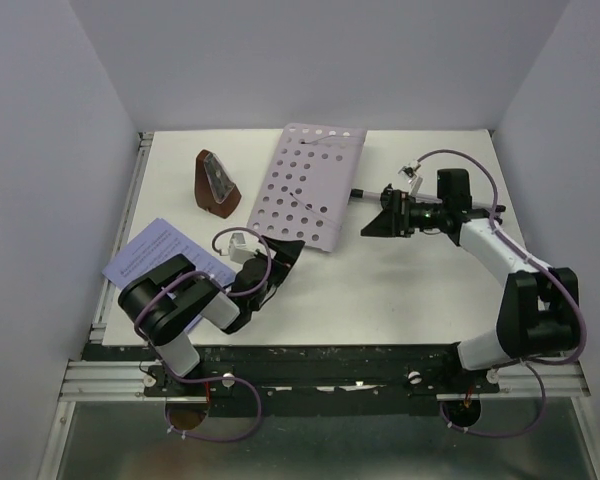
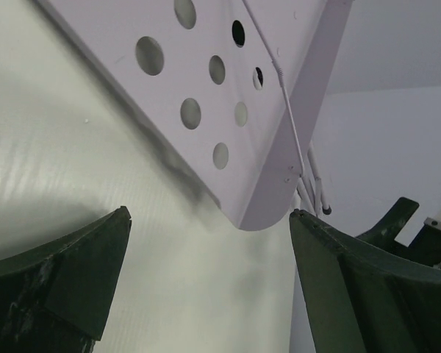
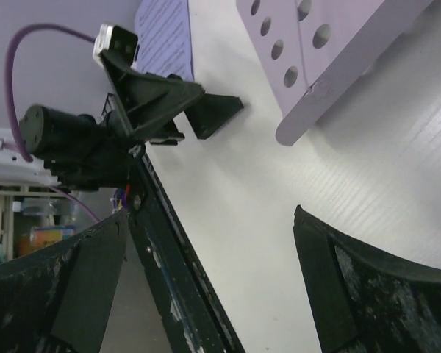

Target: Set up the instrument practice props

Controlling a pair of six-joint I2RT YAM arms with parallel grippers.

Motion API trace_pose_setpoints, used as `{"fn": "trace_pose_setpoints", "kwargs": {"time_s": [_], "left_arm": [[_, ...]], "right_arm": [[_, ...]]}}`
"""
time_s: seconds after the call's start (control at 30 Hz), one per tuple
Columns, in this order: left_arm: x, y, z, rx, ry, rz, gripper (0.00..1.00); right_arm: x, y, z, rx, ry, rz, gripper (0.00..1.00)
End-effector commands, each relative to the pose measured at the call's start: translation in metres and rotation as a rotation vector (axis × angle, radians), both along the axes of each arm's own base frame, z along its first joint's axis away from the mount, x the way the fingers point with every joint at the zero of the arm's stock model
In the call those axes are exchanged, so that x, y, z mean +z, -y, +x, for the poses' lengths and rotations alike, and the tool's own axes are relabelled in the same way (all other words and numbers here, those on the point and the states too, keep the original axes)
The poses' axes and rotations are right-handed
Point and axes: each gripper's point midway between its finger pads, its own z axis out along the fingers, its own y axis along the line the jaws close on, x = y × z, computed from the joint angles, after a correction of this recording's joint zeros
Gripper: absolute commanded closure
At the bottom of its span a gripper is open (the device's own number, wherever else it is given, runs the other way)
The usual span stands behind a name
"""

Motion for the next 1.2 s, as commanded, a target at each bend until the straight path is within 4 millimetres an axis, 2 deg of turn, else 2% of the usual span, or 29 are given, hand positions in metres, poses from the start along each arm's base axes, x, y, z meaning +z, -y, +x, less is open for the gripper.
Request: {"fn": "trace_pose_setpoints", "kwargs": {"time_s": [0.0, 0.13, 0.27, 0.37, 0.53, 0.6, 0.7, 0.9, 1.03, 1.17], "left_arm": [[0.015, -0.016, -0.006, 0.053, 0.035, -0.043, 0.01], [0.013, -0.019, -0.012, 0.037, 0.028, -0.010, 0.01], [0.013, -0.022, -0.016, 0.031, 0.025, 0.001, 0.01], [0.012, -0.025, -0.019, 0.034, 0.020, 0.005, 0.01], [0.007, -0.026, -0.021, 0.033, -0.001, 0.009, 0.01], [0.005, -0.026, -0.022, 0.032, -0.005, 0.000, 0.01], [0.003, -0.025, -0.022, 0.034, -0.006, -0.021, 0.01], [-0.001, -0.022, -0.021, 0.037, -0.025, -0.066, 0.01], [0.001, -0.022, -0.018, 0.048, -0.020, -0.075, 0.01], [0.002, -0.019, -0.012, 0.056, -0.026, -0.093, 0.01]], "right_arm": [[-0.007, -0.016, 0.039, -0.075, -0.130, 0.020, 0.00], [-0.037, -0.025, 0.062, -0.160, -0.208, -0.032, 0.00], [-0.063, -0.030, 0.091, -0.374, -0.344, -0.125, 0.00], [-0.076, -0.039, 0.102, -0.427, -0.422, -0.098, 0.00], [-0.093, -0.047, 0.120, -0.493, -0.433, -0.070, 0.00], [-0.096, -0.055, 0.123, -0.481, -0.440, -0.026, 0.01], [-0.092, -0.065, 0.130, -0.459, -0.412, 0.024, 0.10], [-0.093, -0.075, 0.143, -0.455, -0.399, 0.095, 0.17], [-0.089, -0.079, 0.143, -0.441, -0.403, 0.138, 0.26], [-0.082, -0.081, 0.142, -0.431, -0.398, 0.173, 0.41]]}}
